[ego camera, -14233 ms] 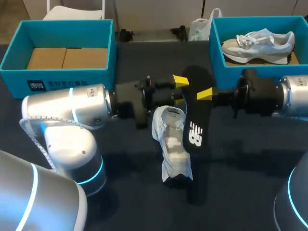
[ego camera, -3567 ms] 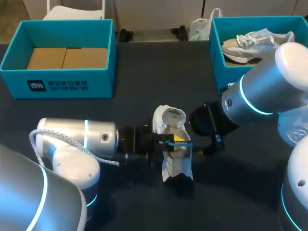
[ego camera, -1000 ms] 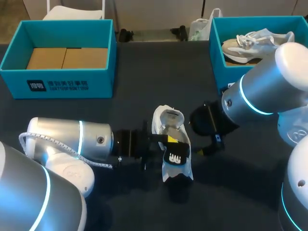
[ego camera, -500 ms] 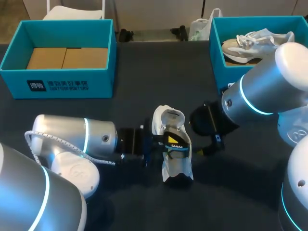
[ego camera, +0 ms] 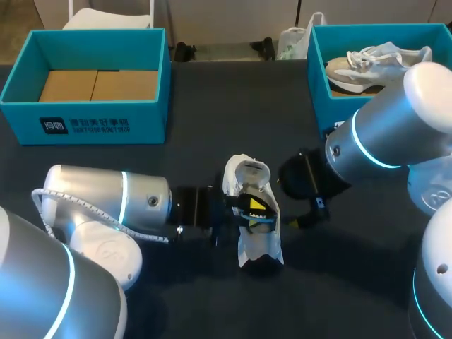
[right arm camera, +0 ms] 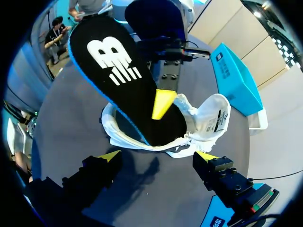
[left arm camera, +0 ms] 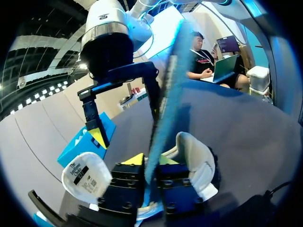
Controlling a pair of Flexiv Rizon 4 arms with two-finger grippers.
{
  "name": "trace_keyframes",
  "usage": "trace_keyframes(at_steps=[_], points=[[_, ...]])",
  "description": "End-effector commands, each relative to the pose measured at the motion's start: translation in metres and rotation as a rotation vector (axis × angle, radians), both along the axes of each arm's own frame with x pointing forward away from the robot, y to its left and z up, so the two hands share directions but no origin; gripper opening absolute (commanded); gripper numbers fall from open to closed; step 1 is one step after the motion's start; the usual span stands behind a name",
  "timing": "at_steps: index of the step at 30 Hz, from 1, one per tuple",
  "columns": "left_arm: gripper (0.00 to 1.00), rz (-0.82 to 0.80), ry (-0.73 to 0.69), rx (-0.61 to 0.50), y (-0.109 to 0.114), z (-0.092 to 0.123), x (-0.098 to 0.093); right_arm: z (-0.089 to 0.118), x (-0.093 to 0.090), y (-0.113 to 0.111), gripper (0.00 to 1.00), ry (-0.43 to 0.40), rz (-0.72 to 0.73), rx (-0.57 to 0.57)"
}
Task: Take the shoe out of the shoebox, open the shoe tongue, remove and reinsert the insole, then place the shoe into the shoebox
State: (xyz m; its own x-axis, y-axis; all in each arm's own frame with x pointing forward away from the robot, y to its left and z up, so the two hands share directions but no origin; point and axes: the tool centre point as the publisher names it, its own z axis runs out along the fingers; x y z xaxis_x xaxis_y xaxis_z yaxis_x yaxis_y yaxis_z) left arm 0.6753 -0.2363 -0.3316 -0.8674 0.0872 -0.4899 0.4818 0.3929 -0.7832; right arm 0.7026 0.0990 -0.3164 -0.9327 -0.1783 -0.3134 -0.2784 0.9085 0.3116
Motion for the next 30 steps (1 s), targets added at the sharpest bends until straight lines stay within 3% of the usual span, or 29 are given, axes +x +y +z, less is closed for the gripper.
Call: trace_keyframes(at_steps=[1, 13, 18, 19, 20, 21, 29, 30], points=[[0.0, -0.003, 0.002, 0.005, -0.002, -0.005, 0.0, 0.0, -0.001, 0.0, 1.0, -0.002, -0.001, 0.0], [0.0, 0.033, -0.055, 0.035, -0.011, -0.027, 0.019, 0.0, -0.001, 0.0, 1.0, -0.002, -0.001, 0.0], [0.02, 0.039, -0.047, 0.026, -0.007, -0.018, 0.017, 0.0, -0.001, 0.0, 1.0, -0.002, -0.001, 0.0], [0.27, 0.041, -0.042, 0.018, -0.006, -0.015, 0.015, 0.0, -0.001, 0.0, 1.0, -0.002, -0.001, 0.0], [0.41, 0.044, -0.036, 0.01, -0.005, -0.012, 0.014, 0.0, -0.001, 0.0, 1.0, -0.002, -0.001, 0.0], [0.44, 0.043, -0.035, 0.005, -0.004, -0.01, 0.013, 0.0, -0.001, 0.0, 1.0, -0.002, -0.001, 0.0], [0.36, 0.048, -0.029, -0.014, 0.001, 0.002, 0.004, 0.0, -0.001, 0.0, 1.0, -0.002, -0.001, 0.0], [0.31, 0.051, -0.021, -0.02, 0.002, 0.004, 0.003, 0.0, -0.001, 0.0, 1.0, -0.002, -0.001, 0.0]])
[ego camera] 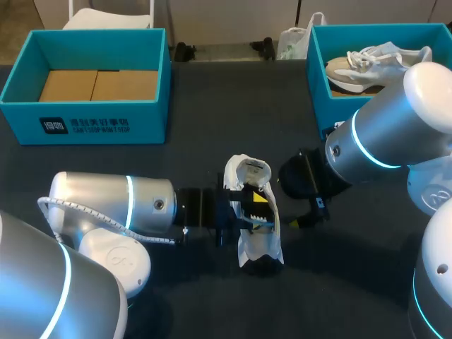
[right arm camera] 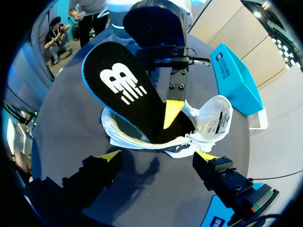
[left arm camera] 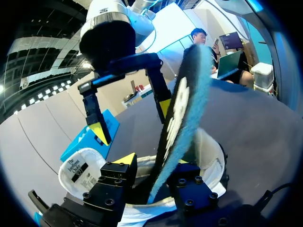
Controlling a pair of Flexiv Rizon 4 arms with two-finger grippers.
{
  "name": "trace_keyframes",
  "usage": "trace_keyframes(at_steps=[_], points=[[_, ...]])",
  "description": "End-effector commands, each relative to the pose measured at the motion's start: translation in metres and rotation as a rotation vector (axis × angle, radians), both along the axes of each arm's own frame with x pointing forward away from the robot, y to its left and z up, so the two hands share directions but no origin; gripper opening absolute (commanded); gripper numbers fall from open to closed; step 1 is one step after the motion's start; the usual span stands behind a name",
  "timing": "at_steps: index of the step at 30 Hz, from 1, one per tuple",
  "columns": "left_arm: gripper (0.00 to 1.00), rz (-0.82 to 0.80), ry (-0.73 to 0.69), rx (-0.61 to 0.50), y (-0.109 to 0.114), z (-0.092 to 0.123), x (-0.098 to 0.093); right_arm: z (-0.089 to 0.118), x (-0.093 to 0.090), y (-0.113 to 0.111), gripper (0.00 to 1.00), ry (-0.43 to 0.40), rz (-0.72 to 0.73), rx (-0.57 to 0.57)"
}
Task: Take the shoe out of the shoebox, open the shoe tongue, remove and reinsert the insole, then place the shoe into the shoebox
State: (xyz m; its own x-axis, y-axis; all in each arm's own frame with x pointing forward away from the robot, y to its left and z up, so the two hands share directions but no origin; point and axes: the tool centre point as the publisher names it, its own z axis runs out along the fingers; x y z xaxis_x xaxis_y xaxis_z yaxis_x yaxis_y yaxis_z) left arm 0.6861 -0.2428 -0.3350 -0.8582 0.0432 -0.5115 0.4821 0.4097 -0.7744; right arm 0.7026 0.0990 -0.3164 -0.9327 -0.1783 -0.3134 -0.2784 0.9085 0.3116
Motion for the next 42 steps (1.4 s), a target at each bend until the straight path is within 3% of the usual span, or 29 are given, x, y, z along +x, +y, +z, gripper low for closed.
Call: trace_keyframes(at_steps=[1, 2, 3, 23, 24, 25, 26, 27, 28, 29, 32, 37, 38, 41, 42], points=[[0.24, 0.003, 0.003, -0.014, 0.008, 0.007, -0.009, 0.0, -0.001, 0.0, 1.0, -0.002, -0.001, 0.0], [0.16, -0.012, 0.0, -0.01, 0.007, 0.007, -0.011, 0.0, -0.001, 0.0, 1.0, -0.002, -0.001, 0.0], [0.0, -0.017, 0.001, -0.008, 0.007, 0.007, -0.012, 0.0, -0.001, 0.0, 1.0, -0.002, -0.001, 0.0], [0.0, -0.078, -0.074, 0.092, -0.007, -0.024, 0.003, 0.0, -0.001, 0.0, 1.0, -0.002, -0.001, 0.0], [0.02, -0.078, -0.074, 0.094, -0.006, -0.024, 0.003, 0.0, -0.001, 0.0, 1.0, -0.002, -0.001, 0.0], [0.23, -0.073, -0.071, 0.094, -0.004, -0.022, 0.003, 0.0, -0.001, 0.0, 1.0, -0.002, -0.001, 0.0], [0.38, -0.068, -0.07, 0.089, -0.003, -0.02, 0.003, 0.0, -0.001, 0.0, 1.0, -0.002, -0.001, 0.0], [0.44, -0.064, -0.068, 0.086, -0.002, -0.018, 0.002, 0.0, -0.001, 0.0, 1.0, -0.002, -0.001, 0.0], [0.57, -0.059, -0.062, 0.077, 0.0, -0.014, 0.001, 0.0, -0.001, 0.0, 1.0, -0.002, -0.001, 0.0], [0.53, -0.057, -0.059, 0.072, 0.002, -0.011, 0.0, 0.0, -0.001, 0.0, 1.0, -0.002, -0.001, 0.0], [0.59, -0.046, -0.047, 0.058, 0.007, -0.005, -0.003, 0.0, -0.001, 0.0, 1.0, -0.002, -0.001, 0.0], [0.56, -0.045, -0.04, 0.05, 0.014, 0.003, -0.011, 0.0, -0.001, 0.0, 1.0, -0.002, -0.001, 0.0], [0.6, -0.049, -0.039, 0.051, 0.015, 0.003, -0.012, 0.0, -0.001, 0.0, 1.0, -0.002, -0.001, 0.0], [0.45, -0.054, -0.037, 0.055, 0.015, 0.002, -0.014, 0.0, -0.001, 0.0, 1.0, -0.002, -0.001, 0.0], [0.22, -0.055, -0.037, 0.057, 0.015, 0.001, -0.015, 0.0, -0.001, 0.0, 1.0, -0.002, -0.001, 0.0]])
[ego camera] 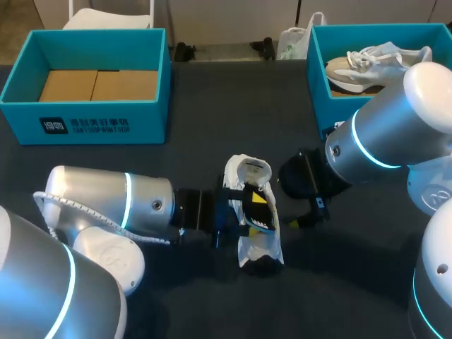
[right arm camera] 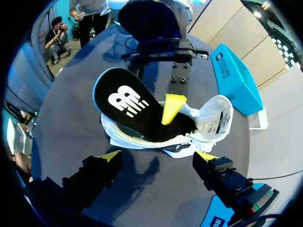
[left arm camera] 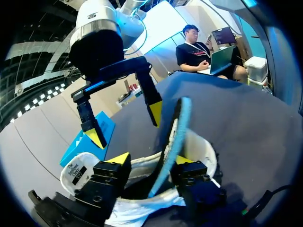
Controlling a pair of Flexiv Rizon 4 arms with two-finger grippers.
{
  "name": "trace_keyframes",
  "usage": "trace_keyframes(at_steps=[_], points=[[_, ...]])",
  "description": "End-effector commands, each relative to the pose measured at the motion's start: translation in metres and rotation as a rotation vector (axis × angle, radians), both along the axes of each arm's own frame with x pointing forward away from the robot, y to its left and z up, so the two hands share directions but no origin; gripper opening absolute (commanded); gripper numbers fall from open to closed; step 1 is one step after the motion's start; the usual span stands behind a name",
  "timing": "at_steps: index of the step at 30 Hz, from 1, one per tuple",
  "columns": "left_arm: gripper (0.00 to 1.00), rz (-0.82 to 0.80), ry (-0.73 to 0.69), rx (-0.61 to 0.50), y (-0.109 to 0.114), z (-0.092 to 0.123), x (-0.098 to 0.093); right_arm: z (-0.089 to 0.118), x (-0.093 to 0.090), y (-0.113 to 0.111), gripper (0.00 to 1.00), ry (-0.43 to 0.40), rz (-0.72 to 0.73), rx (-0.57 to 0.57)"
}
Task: Take the shoe out of the shoebox, open the shoe tongue, remove and reinsert the insole, then place the shoe into the shoebox
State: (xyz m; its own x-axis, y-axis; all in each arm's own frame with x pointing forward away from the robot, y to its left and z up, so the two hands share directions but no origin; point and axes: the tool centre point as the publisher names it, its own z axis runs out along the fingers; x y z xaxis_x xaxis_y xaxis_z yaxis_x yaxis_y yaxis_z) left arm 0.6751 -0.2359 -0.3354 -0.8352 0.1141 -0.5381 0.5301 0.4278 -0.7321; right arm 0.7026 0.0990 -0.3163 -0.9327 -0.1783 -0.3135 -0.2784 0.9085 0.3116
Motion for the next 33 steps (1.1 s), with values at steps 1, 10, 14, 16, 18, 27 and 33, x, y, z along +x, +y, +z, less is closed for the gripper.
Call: trace_keyframes(at_steps=[1, 10, 14, 16, 18, 27, 33], points=[[0.08, -0.011, -0.002, 0.003, 0.008, 0.001, -0.004, 0.0, -0.001, 0.0, 1.0, -0.002, 0.0, 0.0], [0.0, -0.035, -0.036, 0.011, -0.008, -0.013, -0.002, 0.0, -0.001, 0.0, 1.0, -0.002, 0.0, 0.0], [0.0, -0.043, -0.041, 0.019, -0.014, -0.02, -0.002, 0.0, -0.001, 0.0, 1.0, -0.002, 0.0, 0.0], [0.0, -0.048, -0.042, 0.031, -0.014, -0.025, -0.002, 0.0, -0.001, 0.0, 1.0, -0.002, 0.0, 0.0], [0.0, -0.048, -0.044, 0.046, -0.009, -0.03, -0.002, 0.0, -0.001, 0.0, 1.0, -0.002, 0.0, 0.0], [0.4, -0.02, -0.038, 0.04, 0.004, -0.017, 0.003, 0.0, -0.001, 0.0, 1.0, -0.002, 0.0, 0.0], [0.42, -0.01, -0.039, 0.0, 0.004, 0.0, 0.002, 0.0, -0.001, 0.0, 1.0, -0.002, 0.0, 0.0]])
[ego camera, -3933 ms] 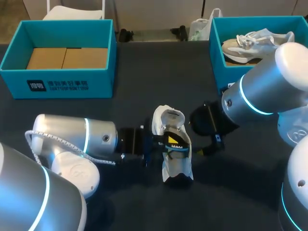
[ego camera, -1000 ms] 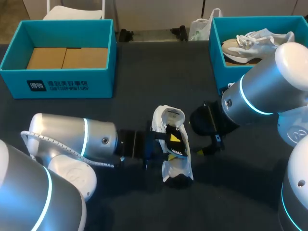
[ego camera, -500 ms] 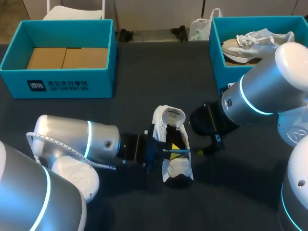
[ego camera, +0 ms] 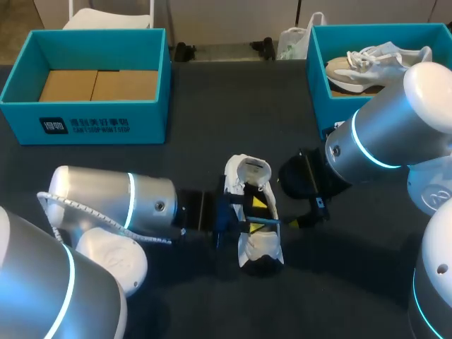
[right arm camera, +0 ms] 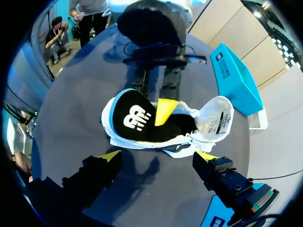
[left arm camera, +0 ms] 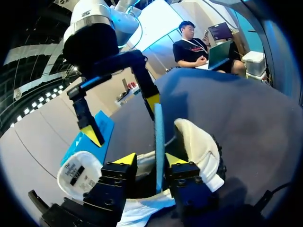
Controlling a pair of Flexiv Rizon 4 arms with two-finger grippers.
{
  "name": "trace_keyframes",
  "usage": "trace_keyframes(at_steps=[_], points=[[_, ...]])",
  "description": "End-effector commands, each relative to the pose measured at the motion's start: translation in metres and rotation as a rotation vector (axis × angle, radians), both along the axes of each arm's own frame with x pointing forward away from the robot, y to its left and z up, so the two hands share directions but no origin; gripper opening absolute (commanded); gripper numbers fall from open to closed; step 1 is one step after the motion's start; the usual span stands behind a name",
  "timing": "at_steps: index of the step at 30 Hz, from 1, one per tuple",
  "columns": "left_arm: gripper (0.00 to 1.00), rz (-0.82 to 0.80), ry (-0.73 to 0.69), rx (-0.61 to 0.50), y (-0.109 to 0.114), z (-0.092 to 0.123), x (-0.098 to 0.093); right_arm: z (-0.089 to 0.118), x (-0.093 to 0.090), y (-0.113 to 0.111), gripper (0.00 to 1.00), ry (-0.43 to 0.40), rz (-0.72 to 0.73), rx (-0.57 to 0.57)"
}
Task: Take the shoe out of the shoebox, open the shoe tongue, remove and reinsert the insole, then place the shoe into the shoebox
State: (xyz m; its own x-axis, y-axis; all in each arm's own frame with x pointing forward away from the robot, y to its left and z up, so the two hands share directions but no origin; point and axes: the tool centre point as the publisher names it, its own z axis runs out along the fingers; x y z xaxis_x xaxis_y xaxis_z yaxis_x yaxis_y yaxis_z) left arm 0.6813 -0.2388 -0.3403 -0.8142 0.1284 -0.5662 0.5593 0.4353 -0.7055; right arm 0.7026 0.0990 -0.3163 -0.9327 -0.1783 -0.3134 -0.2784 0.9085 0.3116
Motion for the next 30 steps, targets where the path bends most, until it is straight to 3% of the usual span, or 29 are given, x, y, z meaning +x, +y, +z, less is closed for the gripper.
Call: trace_keyframes(at_steps=[1, 4, 7, 8, 10, 23, 26, 28, 30], points=[[0.42, 0.002, 0.0, -0.021, 0.007, 0.006, -0.004, 0.0, -0.001, 0.0, 1.0, -0.002, 0.0, 0.0], [0.4, 0.017, 0.013, -0.032, 0.006, 0.008, -0.008, 0.0, -0.001, 0.0, 1.0, -0.002, 0.0, 0.0], [0.31, -0.004, 0.016, -0.033, 0.003, 0.009, -0.013, 0.0, -0.001, 0.0, 1.0, -0.002, 0.0, 0.0], [0.16, -0.009, 0.015, -0.032, 0.002, 0.008, -0.014, 0.0, -0.001, 0.0, 1.0, -0.002, 0.0, 0.0], [0.0, -0.023, 0.019, -0.026, 0.0, 0.007, -0.014, 0.0, -0.001, 0.0, 1.0, -0.002, 0.0, 0.0], [0.0, -0.083, -0.015, 0.061, 0.005, -0.024, -0.004, 0.0, -0.001, 0.0, 1.0, -0.002, 0.0, 0.0], [0.0, -0.074, -0.01, 0.06, 0.009, -0.021, -0.005, 0.0, -0.001, 0.0, 1.0, -0.002, 0.0, 0.0], [0.43, -0.069, -0.01, 0.048, 0.011, -0.014, -0.006, 0.0, -0.001, 0.0, 1.0, -0.002, 0.0, 0.0], [0.49, -0.067, -0.011, 0.029, 0.014, -0.005, -0.007, 0.0, -0.001, 0.0, 1.0, -0.002, 0.0, 0.0]])
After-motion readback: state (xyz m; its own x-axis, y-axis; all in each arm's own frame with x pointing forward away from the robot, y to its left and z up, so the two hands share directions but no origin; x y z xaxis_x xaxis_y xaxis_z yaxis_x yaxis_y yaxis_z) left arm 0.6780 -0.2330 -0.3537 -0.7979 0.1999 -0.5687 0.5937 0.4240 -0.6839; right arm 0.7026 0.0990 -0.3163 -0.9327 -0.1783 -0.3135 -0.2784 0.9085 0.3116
